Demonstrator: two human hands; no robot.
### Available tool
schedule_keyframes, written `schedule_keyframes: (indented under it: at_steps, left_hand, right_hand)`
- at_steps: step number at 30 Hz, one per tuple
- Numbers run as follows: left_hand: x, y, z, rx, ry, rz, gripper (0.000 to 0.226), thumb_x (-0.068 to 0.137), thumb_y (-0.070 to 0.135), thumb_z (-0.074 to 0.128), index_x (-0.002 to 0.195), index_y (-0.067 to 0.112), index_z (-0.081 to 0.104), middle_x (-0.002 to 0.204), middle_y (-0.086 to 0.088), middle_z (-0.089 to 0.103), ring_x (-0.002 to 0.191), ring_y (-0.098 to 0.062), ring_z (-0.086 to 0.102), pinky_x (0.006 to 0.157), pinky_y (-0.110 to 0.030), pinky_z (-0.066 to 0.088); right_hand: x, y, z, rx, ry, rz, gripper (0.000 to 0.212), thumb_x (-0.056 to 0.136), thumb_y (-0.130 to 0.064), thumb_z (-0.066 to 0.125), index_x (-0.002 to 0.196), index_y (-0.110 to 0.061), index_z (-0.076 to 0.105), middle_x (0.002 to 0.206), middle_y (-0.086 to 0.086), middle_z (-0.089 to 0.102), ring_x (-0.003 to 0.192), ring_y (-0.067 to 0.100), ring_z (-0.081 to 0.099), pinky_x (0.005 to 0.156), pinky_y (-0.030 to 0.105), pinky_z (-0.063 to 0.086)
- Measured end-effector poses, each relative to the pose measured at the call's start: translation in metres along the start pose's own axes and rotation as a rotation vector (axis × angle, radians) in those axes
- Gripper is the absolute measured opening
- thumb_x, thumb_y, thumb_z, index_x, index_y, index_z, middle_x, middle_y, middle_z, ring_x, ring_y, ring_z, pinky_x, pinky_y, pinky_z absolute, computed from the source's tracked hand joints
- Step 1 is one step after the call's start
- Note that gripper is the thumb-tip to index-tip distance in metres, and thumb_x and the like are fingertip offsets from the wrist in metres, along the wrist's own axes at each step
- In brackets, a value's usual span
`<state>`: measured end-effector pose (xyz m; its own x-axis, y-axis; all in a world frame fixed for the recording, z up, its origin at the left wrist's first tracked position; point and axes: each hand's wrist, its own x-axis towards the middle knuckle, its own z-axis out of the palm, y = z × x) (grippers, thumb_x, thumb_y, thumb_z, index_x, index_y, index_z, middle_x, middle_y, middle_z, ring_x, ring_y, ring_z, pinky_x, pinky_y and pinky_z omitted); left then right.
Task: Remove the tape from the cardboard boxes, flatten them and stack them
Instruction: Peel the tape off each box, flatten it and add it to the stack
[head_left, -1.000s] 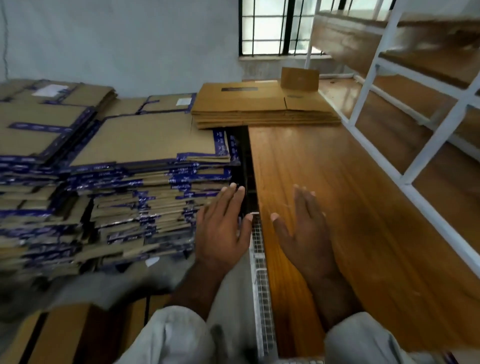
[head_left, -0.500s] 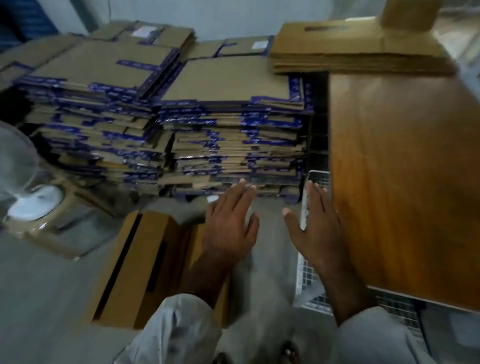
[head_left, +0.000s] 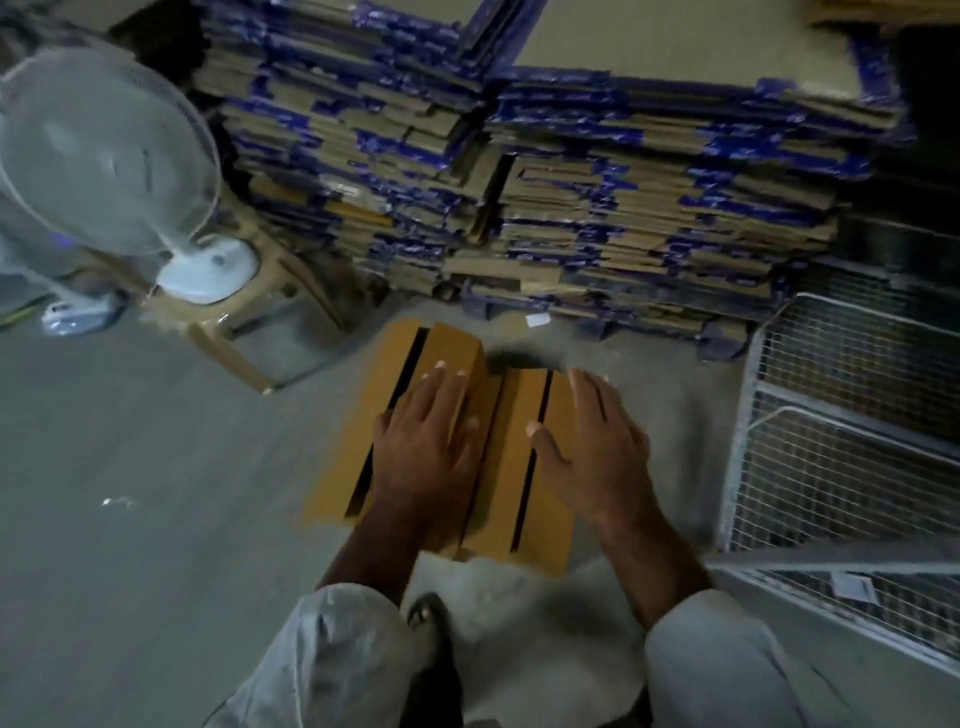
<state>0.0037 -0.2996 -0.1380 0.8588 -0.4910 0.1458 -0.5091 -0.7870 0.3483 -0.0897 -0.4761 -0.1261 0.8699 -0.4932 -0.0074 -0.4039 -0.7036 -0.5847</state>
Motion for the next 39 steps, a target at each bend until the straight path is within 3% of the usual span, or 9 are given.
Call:
schedule_keyframes:
  at_steps: [9,16,21,25,29,31,33,35,39]
  left_hand:
    - [-0.027,-0.191,0.006,0.032,-0.192,-0.094,0.057,0.098,0.048,0.038,0.144,0.019,0.054,0.152,-0.007,0.051,0.132,-0.029,0.054,0.098,-0.049,0.048]
    - [-0.043,-0.284,0.082,0.003,-0.354,-0.126,0.054,0.098,0.046,0.041,0.144,0.021,0.053,0.152,-0.008,0.051,0.131,-0.030,0.056,0.096,-0.052,0.047]
    - [-0.054,-0.357,0.163,-0.062,-0.586,-0.382,0.060,0.104,0.057,0.035,0.158,0.031,0.030,0.165,-0.003,0.030,0.146,-0.029,0.038,0.109,-0.057,0.039]
    - [-0.060,-0.414,0.219,-0.184,-0.588,-0.599,0.078,0.093,0.040,0.071,0.158,0.026,0.031,0.157,-0.016,0.038,0.135,-0.042,0.046,0.102,-0.061,0.047]
    - [-0.058,-0.444,0.259,-0.285,-0.600,-0.793,0.112,0.073,0.032,0.092,0.159,0.008,0.024,0.152,-0.024,0.041,0.133,-0.047,0.048,0.099,-0.058,0.049]
    - [-0.058,-0.455,0.274,-0.412,-0.635,-0.906,0.122,0.055,0.042,0.101,0.152,0.015,0.032,0.147,-0.017,0.050,0.132,-0.043,0.051,0.099,-0.059,0.051]
    - [-0.064,-0.474,0.294,-0.464,-0.621,-0.940,0.126,0.033,0.064,0.100,0.139,0.026,0.042,0.134,-0.007,0.060,0.125,-0.036,0.059,0.092,-0.059,0.056]
    - [-0.067,-0.481,0.304,-0.477,-0.597,-0.929,0.127,0.026,0.072,0.095,0.134,0.029,0.047,0.127,-0.001,0.061,0.119,-0.030,0.058,0.092,-0.057,0.056]
    - [-0.042,-0.438,0.269,-0.538,-0.462,-0.989,0.110,0.035,0.063,0.100,0.129,0.038,0.048,0.137,-0.001,0.051,0.120,-0.028,0.053,0.095,-0.052,0.055]
  right_hand:
    - [0.006,-0.106,0.183,-0.147,-0.244,0.081,0.083,0.095,-0.050,0.062,0.160,-0.013,0.026,0.161,0.010,0.037,0.148,0.029,0.036,0.111,0.053,0.041]
    - [0.005,-0.078,0.291,-0.302,-0.380,0.147,0.081,0.092,-0.049,0.064,0.157,-0.011,0.033,0.154,0.012,0.046,0.143,0.032,0.043,0.104,0.053,0.047]
    - [-0.011,-0.032,0.384,-0.393,-0.585,0.170,0.088,0.095,-0.053,0.059,0.163,-0.015,0.018,0.165,0.010,0.031,0.149,0.032,0.035,0.113,0.054,0.041]
    - [-0.006,0.000,0.454,-0.158,-0.676,0.520,0.100,0.095,-0.057,0.061,0.162,-0.013,0.001,0.162,0.012,0.032,0.143,0.033,0.043,0.112,0.047,0.043]
    - [0.010,0.019,0.504,0.144,-0.679,0.838,0.101,0.091,-0.054,0.071,0.159,-0.006,0.015,0.154,0.012,0.046,0.138,0.034,0.049,0.103,0.032,0.044]
    - [0.014,0.028,0.522,0.213,-0.696,0.925,0.105,0.088,-0.054,0.075,0.160,-0.008,0.015,0.154,0.011,0.046,0.139,0.033,0.049,0.105,0.035,0.044]
    - [0.015,0.037,0.532,0.303,-0.692,1.030,0.112,0.083,-0.050,0.081,0.162,-0.012,0.011,0.155,0.011,0.044,0.139,0.034,0.048,0.111,0.040,0.044]
    - [0.015,0.040,0.532,0.400,-0.653,1.099,0.115,0.077,-0.045,0.088,0.160,-0.016,0.013,0.154,0.010,0.044,0.137,0.035,0.049,0.112,0.046,0.045]
    - [0.010,0.033,0.506,0.395,-0.502,1.037,0.128,0.059,-0.059,0.092,0.156,-0.021,0.018,0.152,0.009,0.040,0.135,0.036,0.047,0.109,0.051,0.048]
